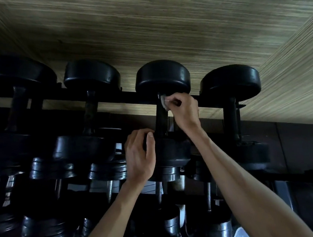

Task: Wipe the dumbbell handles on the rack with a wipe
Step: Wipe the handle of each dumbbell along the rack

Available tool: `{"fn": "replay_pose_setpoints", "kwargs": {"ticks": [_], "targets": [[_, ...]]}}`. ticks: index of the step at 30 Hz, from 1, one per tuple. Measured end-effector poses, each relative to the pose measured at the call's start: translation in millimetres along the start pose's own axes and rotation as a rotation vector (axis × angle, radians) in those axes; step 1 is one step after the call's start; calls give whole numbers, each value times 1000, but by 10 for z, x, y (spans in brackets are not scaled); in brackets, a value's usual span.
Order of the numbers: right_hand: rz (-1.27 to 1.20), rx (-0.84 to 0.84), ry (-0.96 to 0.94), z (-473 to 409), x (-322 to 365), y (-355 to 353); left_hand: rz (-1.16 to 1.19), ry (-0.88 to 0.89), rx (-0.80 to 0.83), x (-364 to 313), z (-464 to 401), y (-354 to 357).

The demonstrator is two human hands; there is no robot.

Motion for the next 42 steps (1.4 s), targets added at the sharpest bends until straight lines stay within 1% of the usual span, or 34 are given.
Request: {"fn": "replay_pose_setpoints", "kwargs": {"ticks": [2, 7, 9, 11, 12, 15, 17, 20, 23, 27, 31, 34, 36, 38, 42], "targets": [[38, 33, -19, 52, -42, 4, -8, -11, 3, 2, 4, -6], [119, 363, -13, 302, -189, -51, -12, -23, -3, -15, 0, -7], [90, 419, 13, 317, -183, -79, 33, -86, 14, 14, -37, -19], [45, 402, 34, 306, -173, -96, 107, -139, 47, 42, -156, -64], [24, 387, 32, 312, -162, -99, 121, -123, 75, 32, -252, -97], [-83, 325, 11, 334, -138, -139, 92, 53, 247, -46, -577, -86], [-191, 299, 50, 351, -116, -202, 52, 140, 379, -103, -703, 3], [-298, 265, 80, 372, -89, -278, 35, 159, 452, -119, -741, 72], [-347, 221, 76, 399, -36, -323, 80, 108, 471, -127, -733, 66], [-437, 221, 58, 397, 13, -311, 192, 19, 478, -176, -784, 9], [-449, 203, 80, 417, -47, -225, 136, -6, 506, -149, -846, -19], [-468, 195, 112, 482, -119, -164, 25, 11, 399, -95, -868, -32], [-496, 222, 136, 525, -139, -141, -4, 4, 346, -86, -889, -42], [-498, 272, 174, 549, -146, -104, 72, -70, 332, -87, -893, -38], [-480, 299, 261, 510, -155, -79, 318, -329, 293, -70, -846, 0]]}}
Point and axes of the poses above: each hand's wrist, its own z-axis away from the middle knuckle, its own y-axis out of the palm, x = y × z, the point moved 4 cm from there along -z, towards the middle knuckle, and after that the axes turned 11 degrees about y, right-handed, at the moved point
